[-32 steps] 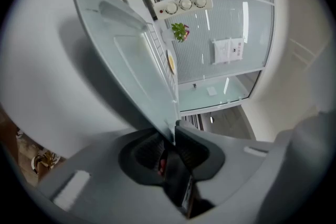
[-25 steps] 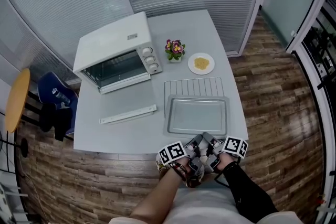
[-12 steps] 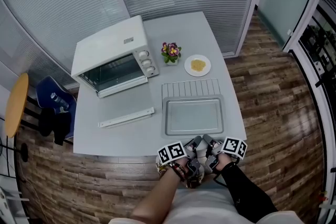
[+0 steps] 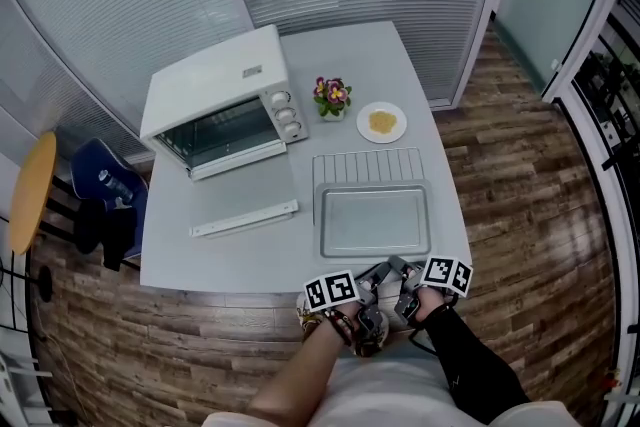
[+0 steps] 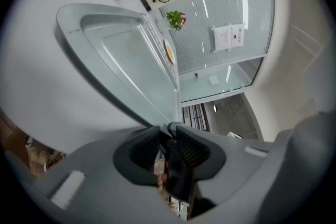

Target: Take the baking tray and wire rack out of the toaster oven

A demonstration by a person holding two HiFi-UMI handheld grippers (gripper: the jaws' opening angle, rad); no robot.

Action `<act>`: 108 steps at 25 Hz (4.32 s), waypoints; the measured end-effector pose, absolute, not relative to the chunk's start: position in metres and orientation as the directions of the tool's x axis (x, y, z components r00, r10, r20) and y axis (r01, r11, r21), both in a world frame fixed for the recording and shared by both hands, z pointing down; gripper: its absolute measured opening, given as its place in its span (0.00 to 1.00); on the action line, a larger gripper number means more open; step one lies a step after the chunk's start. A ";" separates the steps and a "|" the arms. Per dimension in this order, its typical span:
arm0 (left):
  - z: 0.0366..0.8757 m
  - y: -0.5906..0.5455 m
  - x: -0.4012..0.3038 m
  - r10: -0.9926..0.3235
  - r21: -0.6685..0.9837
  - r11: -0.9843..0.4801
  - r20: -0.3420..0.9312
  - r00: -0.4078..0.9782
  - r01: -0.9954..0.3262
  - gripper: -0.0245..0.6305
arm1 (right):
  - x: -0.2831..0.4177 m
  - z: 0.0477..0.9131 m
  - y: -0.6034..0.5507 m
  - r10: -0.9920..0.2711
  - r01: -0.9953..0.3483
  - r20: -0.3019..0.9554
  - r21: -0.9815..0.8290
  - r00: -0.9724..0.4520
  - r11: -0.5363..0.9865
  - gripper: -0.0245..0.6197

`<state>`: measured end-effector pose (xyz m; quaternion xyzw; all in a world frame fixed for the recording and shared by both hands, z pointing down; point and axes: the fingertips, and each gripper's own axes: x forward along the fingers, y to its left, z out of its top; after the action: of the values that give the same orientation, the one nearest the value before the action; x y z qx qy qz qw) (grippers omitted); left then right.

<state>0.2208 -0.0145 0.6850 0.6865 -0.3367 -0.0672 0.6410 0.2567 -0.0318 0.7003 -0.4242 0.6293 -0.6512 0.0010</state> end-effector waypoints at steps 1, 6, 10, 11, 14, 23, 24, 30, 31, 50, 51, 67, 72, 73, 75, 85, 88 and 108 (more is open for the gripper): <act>0.684 -0.014 0.222 -0.546 0.924 0.046 0.341 0.766 -0.379 0.19 | 0.258 0.700 -0.031 -0.532 -0.537 0.558 -0.816 -0.636 -0.215 0.22; 0.683 -0.018 0.217 -0.563 0.923 0.057 0.344 0.752 -0.380 0.19 | 0.261 0.701 -0.026 -0.496 -0.565 0.600 -0.789 -0.627 -0.240 0.24; 0.681 -0.020 0.213 -0.577 0.923 0.054 0.340 0.743 -0.380 0.19 | 0.258 0.692 -0.024 -0.461 -0.592 0.608 -0.781 -0.647 -0.199 0.29; 0.681 -0.019 0.213 -0.577 0.923 0.053 0.340 0.743 -0.382 0.19 | 0.257 0.691 -0.024 -0.455 -0.596 0.609 -0.779 -0.649 -0.193 0.29; 0.681 -0.018 0.214 -0.574 0.920 0.049 0.344 0.744 -0.388 0.19 | 0.259 0.689 -0.023 -0.452 -0.600 0.613 -0.776 -0.648 -0.193 0.29; 0.668 -0.027 0.204 -0.590 0.895 0.000 0.360 0.723 -0.446 0.19 | 0.263 0.676 -0.029 -0.477 -0.610 0.591 -0.781 -0.650 -0.136 0.29; 0.667 -0.029 0.202 -0.592 0.884 -0.013 0.369 0.716 -0.467 0.19 | 0.262 0.670 -0.032 -0.483 -0.617 0.579 -0.781 -0.657 -0.098 0.29; 0.651 -0.046 0.184 -0.616 0.789 -0.107 0.425 0.664 -0.604 0.19 | 0.255 0.629 -0.059 -0.539 -0.717 0.537 -0.669 -0.648 0.196 0.29; 0.647 -0.050 0.181 -0.625 0.770 -0.125 0.429 0.652 -0.626 0.19 | 0.255 0.621 -0.065 -0.555 -0.740 0.534 -0.624 -0.638 0.251 0.29; 0.478 -0.121 0.141 -0.864 0.125 -0.405 0.270 0.424 -0.906 0.19 | 0.279 0.451 -0.128 -0.838 -0.869 0.231 -0.095 -0.494 0.486 0.29; 0.469 -0.122 0.141 -0.870 0.104 -0.410 0.253 0.422 -0.906 0.19 | 0.279 0.442 -0.129 -0.846 -0.871 0.212 -0.077 -0.490 0.485 0.29; 0.374 -0.118 0.163 -0.890 -0.050 -0.453 0.077 0.449 -0.890 0.19 | 0.288 0.373 -0.124 -0.889 -0.887 0.050 0.064 -0.455 0.457 0.29; 0.372 -0.115 0.163 -0.892 -0.041 -0.450 0.061 0.447 -0.892 0.19 | 0.289 0.370 -0.119 -0.890 -0.886 0.034 0.080 -0.455 0.456 0.29; 0.371 -0.115 0.162 -0.897 -0.043 -0.442 0.056 0.439 -0.896 0.19 | 0.290 0.370 -0.118 -0.888 -0.884 0.034 0.084 -0.459 0.460 0.29; 0.367 -0.114 0.159 -0.907 -0.058 -0.421 0.044 0.419 -0.905 0.19 | 0.292 0.370 -0.115 -0.884 -0.880 0.036 0.087 -0.466 0.467 0.29; 0.366 -0.110 0.162 -0.904 -0.066 -0.426 0.000 0.427 -0.902 0.12 | 0.301 0.368 -0.108 -0.896 -0.889 0.014 0.124 -0.444 0.442 0.04; 0.364 -0.111 0.162 -0.907 -0.070 -0.421 -0.001 0.422 -0.904 0.12 | 0.301 0.367 -0.109 -0.897 -0.889 0.011 0.129 -0.441 0.439 0.04; 0.358 -0.117 0.173 -0.897 -0.088 -0.440 -0.007 0.442 -0.894 0.12 | 0.306 0.362 -0.112 -0.899 -0.892 0.006 0.126 -0.437 0.434 0.04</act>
<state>0.1725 -0.1170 0.3584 0.8483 -0.5277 0.0200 -0.0393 0.3058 -0.1124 0.3625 -0.5292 0.8461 0.0522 -0.0360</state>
